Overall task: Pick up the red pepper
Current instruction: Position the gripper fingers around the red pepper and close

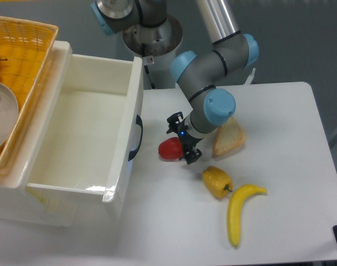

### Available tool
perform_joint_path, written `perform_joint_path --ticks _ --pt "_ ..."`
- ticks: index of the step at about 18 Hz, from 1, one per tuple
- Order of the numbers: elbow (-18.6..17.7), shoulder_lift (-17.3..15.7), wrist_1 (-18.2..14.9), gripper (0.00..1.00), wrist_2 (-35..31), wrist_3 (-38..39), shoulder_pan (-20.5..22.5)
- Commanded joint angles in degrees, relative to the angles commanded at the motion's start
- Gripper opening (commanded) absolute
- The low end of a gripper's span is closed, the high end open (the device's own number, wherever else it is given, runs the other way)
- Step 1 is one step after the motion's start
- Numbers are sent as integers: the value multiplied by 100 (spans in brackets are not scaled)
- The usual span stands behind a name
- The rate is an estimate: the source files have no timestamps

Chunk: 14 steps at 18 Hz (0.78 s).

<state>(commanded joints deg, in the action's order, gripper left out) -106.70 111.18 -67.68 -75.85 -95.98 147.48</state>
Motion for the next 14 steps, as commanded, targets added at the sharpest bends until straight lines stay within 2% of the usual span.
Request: perform_joint_path --ticks 14 --pt "0 35 9 100 -211 0 -70"
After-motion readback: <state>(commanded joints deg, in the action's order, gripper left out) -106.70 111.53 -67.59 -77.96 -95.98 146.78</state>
